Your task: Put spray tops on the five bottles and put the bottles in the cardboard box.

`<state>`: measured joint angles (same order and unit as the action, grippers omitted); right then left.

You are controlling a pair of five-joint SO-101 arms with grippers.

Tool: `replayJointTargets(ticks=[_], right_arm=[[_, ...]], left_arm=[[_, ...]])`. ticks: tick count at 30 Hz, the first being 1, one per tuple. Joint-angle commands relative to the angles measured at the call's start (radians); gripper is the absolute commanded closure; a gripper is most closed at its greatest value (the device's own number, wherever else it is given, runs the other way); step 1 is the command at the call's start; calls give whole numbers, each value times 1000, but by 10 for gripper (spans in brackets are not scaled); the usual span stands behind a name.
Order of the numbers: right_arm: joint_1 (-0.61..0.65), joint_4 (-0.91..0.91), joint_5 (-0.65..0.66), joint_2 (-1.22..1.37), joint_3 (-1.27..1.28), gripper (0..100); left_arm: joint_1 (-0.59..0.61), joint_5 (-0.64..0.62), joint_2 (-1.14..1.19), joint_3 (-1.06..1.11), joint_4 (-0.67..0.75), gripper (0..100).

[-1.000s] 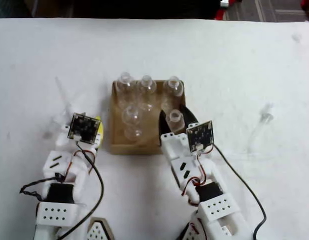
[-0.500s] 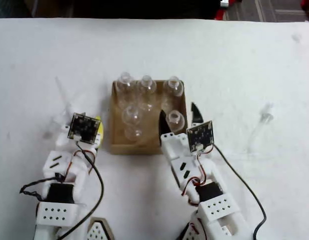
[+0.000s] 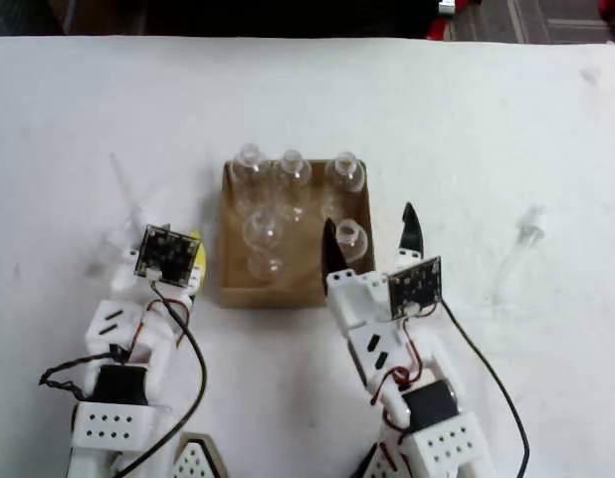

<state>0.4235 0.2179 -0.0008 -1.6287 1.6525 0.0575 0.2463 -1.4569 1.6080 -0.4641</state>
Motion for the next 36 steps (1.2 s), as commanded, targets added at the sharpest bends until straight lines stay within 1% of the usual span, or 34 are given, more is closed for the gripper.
replayJointTargets(ticks=[1, 3, 5, 13, 17, 20, 23, 25, 27, 29, 32, 34, 36], right_arm=[[-10, 369, -9, -182, -144, 629], [-24, 435, -9, -122, -215, 629], [-59, 444, -9, -74, -252, 629], [-306, 440, -18, -48, -253, 629], [-441, 329, -153, -48, -198, 629], [-509, 160, -213, -48, -103, 629], [-515, 22, -212, -47, -20, 630], [-515, -10, -212, -41, -3, 630], [-515, -5, -206, -39, -5, 630], [-513, 13, -157, -39, -6, 630], [-463, 19, -100, -38, -6, 639], [-440, 50, -83, -38, -8, 675], [-432, 76, -78, -38, -20, 710]], left_arm=[[-12, 11, -15, -14, 29, 876], [-12, 11, -15, -12, 29, 876], [-10, 11, -15, -11, 29, 876], [10, 12, -15, -14, 29, 879], [108, 3, -15, -35, 29, 880], [188, -40, -15, -54, 29, 880], [240, -75, -15, -57, 60, 880], [245, -74, -15, -57, 60, 880], [236, -74, -8, -61, 43, 876], [191, -71, -7, -87, -8, 876], [96, -17, 30, -173, -141, 876], [84, -37, 104, -245, -190, 876], [99, -57, 216, -316, -201, 876]])
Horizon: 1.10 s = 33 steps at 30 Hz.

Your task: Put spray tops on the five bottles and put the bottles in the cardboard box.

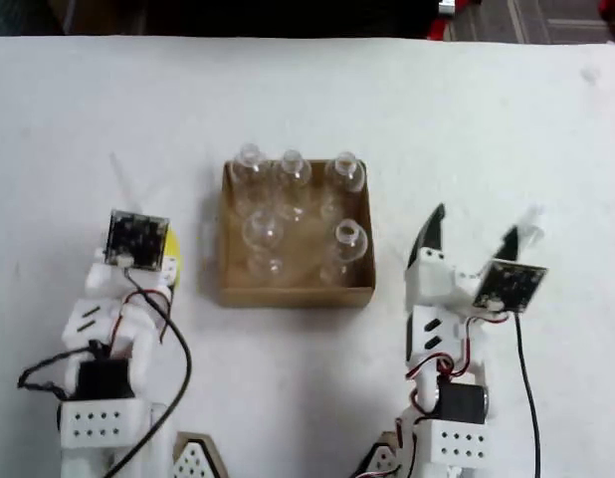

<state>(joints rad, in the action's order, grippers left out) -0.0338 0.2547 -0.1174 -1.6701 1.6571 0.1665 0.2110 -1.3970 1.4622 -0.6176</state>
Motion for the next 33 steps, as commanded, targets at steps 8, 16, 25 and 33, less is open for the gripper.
replayJointTargets(ticks=[8, 16, 25, 33], right_arm=[[24, 45, 38, 4, -28, 727], [30, 22, 94, -1, -3, 727], [30, -21, 97, 2, 21, 727], [31, -16, 97, 2, 21, 727]], left_arm=[[-8, -100, 796, -473, -49, 875], [-108, -167, 1067, -674, -158, 803], [-116, -224, 1084, -674, -104, 801], [-116, -224, 1170, -717, -25, 801]])
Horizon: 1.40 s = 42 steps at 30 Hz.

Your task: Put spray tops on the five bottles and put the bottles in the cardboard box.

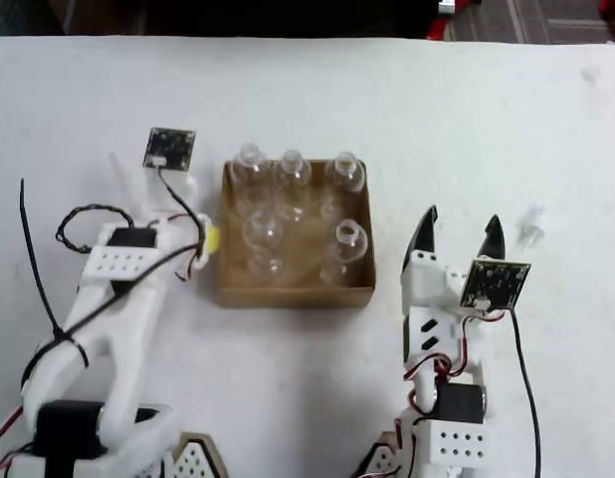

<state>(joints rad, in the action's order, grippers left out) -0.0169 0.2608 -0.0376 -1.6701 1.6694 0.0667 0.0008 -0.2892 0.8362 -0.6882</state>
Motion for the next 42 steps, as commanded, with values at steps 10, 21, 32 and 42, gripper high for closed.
replayJointTargets(ticks=[10, 21, 32, 42], right_arm=[[68, -27, 114, 2, 26, 728], [68, -25, 115, 2, 26, 728], [68, -24, 115, 2, 26, 728], [68, -21, 115, 2, 26, 727]], left_arm=[[-16, -91, 420, -443, -175, 803], [74, -94, 440, -466, -199, 805], [191, -98, 430, -652, -586, 805], [232, -2, 430, -1226, -1074, 801]])
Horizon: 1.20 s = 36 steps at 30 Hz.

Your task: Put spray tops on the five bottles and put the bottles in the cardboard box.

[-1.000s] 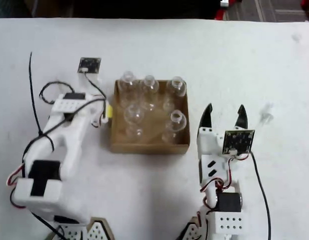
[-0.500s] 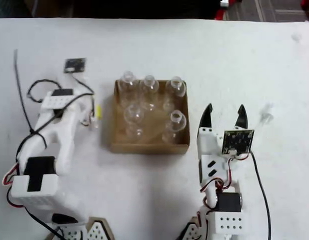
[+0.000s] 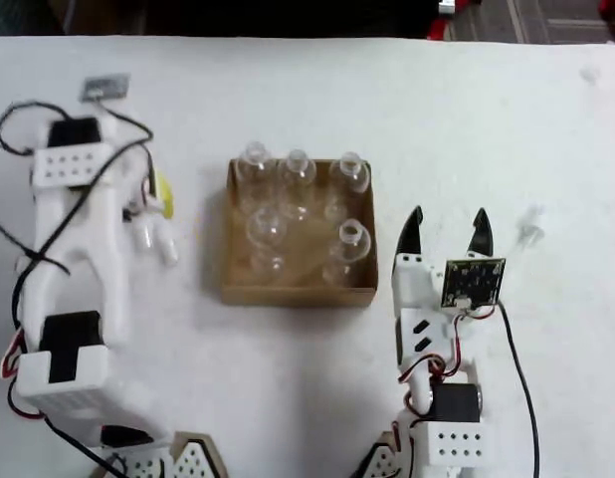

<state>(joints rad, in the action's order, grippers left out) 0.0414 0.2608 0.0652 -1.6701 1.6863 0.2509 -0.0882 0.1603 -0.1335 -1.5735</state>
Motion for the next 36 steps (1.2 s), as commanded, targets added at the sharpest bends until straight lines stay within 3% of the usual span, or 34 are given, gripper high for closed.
replayJointTargets(ticks=[1, 5, 11, 15, 20, 24, 27, 36], right_arm=[[10, -21, 12, 2, 9, 727], [10, -21, 12, 2, 9, 727], [7, -25, 12, 2, 9, 727], [7, -27, 14, 2, 9, 727], [5, -27, 14, 1, 9, 727], [4, -27, 14, 1, 9, 727], [5, -27, 14, 1, 9, 727], [4, -41, 14, 2, 9, 728]], left_arm=[[62, 138, -19, -301, -216, 801], [122, 408, -47, -313, -215, 801], [125, 1073, -208, -54, -212, 805], [124, 1316, -309, 114, -140, 805], [120, 1508, -320, 336, 133, 801], [65, 1653, -320, 454, 224, 801], [12, 1692, -318, 489, 279, 800], [-82, 1745, -317, 657, 640, 760]])
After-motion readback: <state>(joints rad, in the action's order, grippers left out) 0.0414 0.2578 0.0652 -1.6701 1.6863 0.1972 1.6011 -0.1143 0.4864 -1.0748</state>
